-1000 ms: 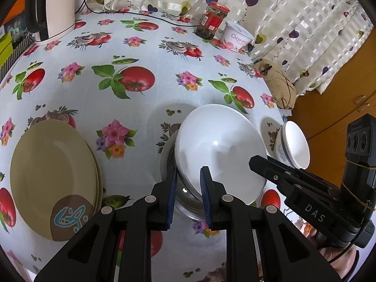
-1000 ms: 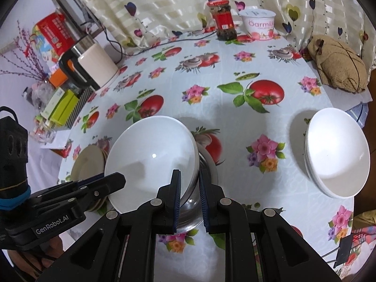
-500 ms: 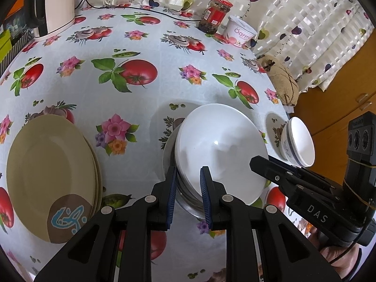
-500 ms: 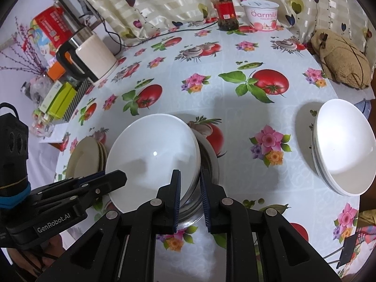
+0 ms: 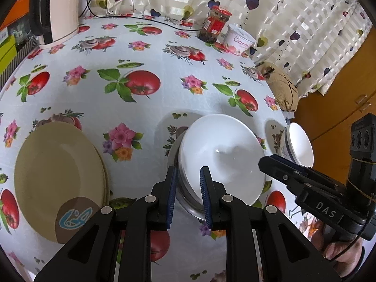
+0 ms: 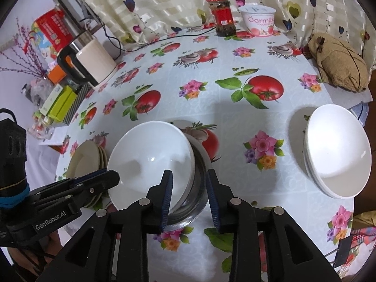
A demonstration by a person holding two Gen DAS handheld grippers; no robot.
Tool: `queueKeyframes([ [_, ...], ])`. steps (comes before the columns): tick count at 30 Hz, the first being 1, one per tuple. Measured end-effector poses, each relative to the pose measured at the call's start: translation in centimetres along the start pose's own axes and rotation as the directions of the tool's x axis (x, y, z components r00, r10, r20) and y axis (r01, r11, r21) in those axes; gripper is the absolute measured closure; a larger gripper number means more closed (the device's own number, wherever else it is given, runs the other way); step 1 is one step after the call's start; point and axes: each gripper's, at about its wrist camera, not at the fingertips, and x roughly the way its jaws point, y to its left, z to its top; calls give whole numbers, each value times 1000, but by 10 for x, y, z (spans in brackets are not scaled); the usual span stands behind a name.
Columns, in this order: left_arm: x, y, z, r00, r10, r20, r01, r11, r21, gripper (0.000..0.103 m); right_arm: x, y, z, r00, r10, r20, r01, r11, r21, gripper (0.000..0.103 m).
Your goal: Organize plates and bowls
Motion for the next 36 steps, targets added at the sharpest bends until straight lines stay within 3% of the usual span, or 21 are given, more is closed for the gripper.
queueKeyframes([
  [11, -15, -6, 6, 997, 28, 67, -29, 999, 15, 82, -22, 0, 6, 998, -3, 58, 3, 1000, -4, 73],
  [36, -15, -30, 13, 996, 1, 86, -6, 998, 60, 82, -40, -17, 8, 994, -5, 107, 2, 1000, 30, 71],
])
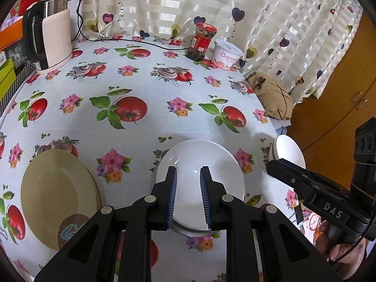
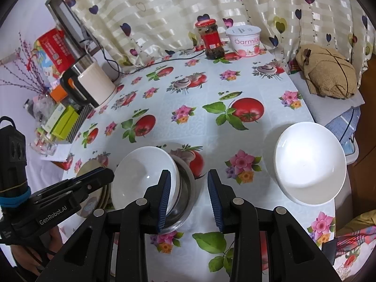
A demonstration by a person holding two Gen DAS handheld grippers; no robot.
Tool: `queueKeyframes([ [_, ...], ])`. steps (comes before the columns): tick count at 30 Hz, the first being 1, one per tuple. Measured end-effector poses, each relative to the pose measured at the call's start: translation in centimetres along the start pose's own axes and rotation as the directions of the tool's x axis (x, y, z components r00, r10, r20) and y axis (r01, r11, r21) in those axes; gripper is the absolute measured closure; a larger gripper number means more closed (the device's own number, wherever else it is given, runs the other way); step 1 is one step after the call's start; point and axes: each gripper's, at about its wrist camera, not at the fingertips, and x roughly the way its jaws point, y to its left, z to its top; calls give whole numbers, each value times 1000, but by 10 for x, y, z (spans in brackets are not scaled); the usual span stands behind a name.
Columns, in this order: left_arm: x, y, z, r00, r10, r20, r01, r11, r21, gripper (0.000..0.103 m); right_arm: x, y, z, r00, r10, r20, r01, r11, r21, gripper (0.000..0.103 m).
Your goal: Organize plates and bowls
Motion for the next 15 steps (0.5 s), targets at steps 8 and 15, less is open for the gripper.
queueKeyframes([
  [8, 2, -8, 0, 1000, -13, -3, 13, 1000, 10, 82, -4, -7, 0, 1000, -1, 14, 1, 1000, 13, 71],
  [15, 3, -15, 3, 1000, -24, -2, 24, 999, 22, 82, -6, -11, 1, 1000, 2, 19, -2, 1000, 19, 70],
])
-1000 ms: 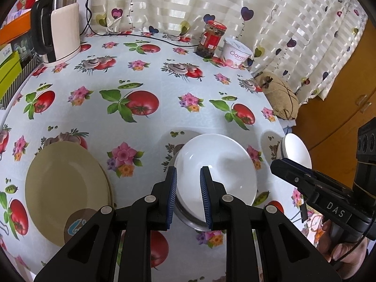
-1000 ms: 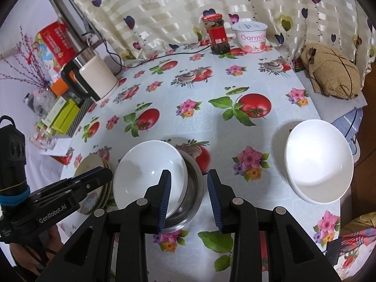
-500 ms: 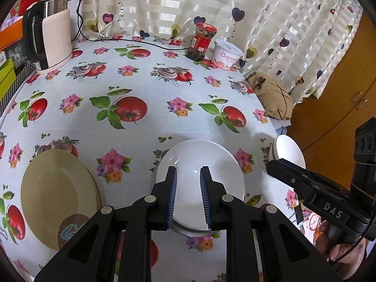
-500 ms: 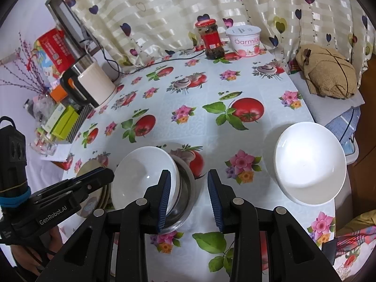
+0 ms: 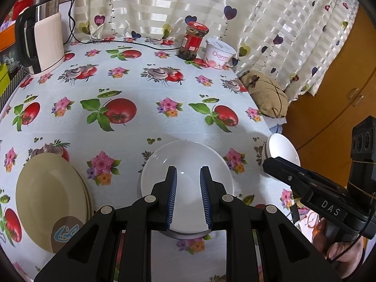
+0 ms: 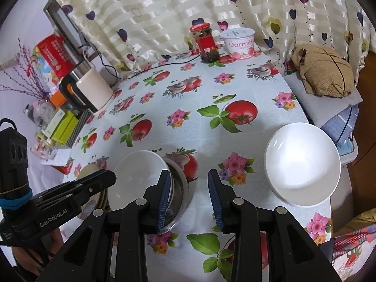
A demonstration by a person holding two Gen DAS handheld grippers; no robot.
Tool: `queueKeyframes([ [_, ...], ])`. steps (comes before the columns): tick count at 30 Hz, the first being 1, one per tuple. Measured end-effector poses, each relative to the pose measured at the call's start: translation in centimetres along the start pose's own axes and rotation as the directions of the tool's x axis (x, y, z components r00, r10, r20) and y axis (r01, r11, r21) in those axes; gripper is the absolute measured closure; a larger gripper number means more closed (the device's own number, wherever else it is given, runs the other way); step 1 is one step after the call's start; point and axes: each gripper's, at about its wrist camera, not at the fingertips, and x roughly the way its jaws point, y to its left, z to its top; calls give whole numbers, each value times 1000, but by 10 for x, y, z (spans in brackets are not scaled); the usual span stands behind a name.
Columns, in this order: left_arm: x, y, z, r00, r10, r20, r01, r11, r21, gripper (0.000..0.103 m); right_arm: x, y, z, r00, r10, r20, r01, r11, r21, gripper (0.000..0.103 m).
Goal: Organize plates and bowls
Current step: 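Move the right tool toward the remaining white bowl stack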
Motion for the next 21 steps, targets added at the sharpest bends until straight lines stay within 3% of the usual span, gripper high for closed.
queueKeyframes([
  [21, 10, -46, 10, 999, -44, 4, 43, 995, 93, 82, -28, -44, 4, 997, -34, 75, 29, 997, 75, 70],
])
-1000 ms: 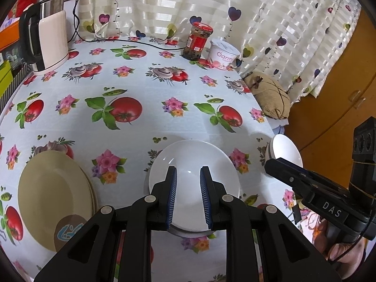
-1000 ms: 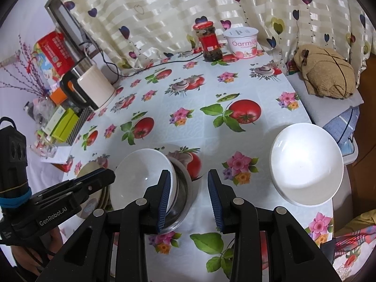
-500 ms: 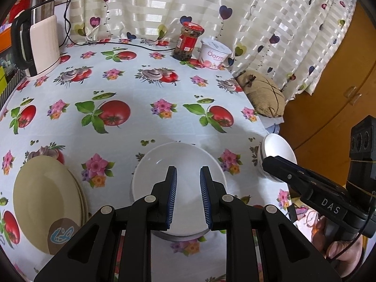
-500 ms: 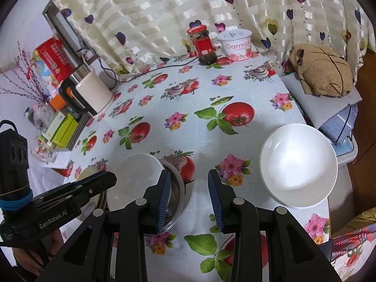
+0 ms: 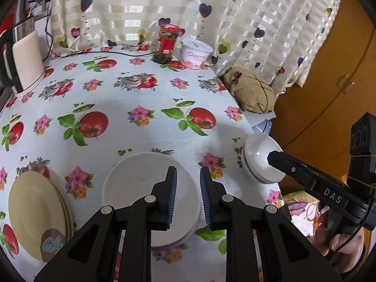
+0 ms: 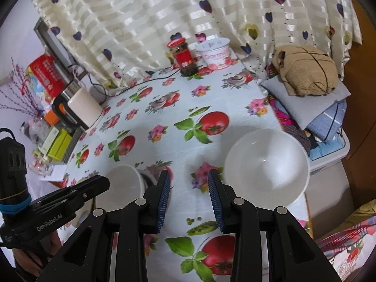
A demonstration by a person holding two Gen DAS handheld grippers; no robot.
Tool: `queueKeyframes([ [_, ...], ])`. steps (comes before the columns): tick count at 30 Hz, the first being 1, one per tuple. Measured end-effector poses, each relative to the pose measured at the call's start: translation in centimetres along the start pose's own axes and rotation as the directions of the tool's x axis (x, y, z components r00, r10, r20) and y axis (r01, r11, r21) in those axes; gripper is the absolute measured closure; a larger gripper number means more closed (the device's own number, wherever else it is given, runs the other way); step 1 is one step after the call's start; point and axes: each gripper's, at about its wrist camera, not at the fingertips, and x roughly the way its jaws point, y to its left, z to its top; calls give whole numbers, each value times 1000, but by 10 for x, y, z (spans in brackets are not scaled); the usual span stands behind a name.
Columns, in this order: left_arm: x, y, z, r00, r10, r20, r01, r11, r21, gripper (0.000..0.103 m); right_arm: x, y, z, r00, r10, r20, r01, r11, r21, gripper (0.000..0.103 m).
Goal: Organize plates and bowls
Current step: 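Move the right tool toward the remaining white bowl stack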
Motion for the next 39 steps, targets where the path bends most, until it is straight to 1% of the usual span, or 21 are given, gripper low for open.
queueKeyframes([
  [13, 22, -38, 11, 999, -46, -26, 48, 997, 66, 82, -25, -41, 6, 996, -71, 61, 67, 996, 63, 67],
  [18, 35, -49, 15, 995, -82, -57, 85, 994, 63, 82, -29, -59, 7, 992, -103, 69, 96, 991, 92, 67],
  [21, 45, -55, 17, 994, -89, -69, 94, 993, 68, 82, -30, -71, 7, 989, -126, 72, 117, 987, 115, 67],
  [27, 60, -66, 18, 990, -104, -93, 110, 992, 66, 82, -25, -92, 4, 986, -157, 54, 147, 977, 156, 67],
  [32, 74, -72, 20, 987, -113, -116, 121, 991, 59, 75, -18, -105, 2, 984, -175, 37, 166, 970, 176, 67],
  [39, 94, -81, 20, 982, -119, -149, 128, 990, 56, 74, -7, -117, -1, 982, -187, 7, 182, 965, 190, 67],
])
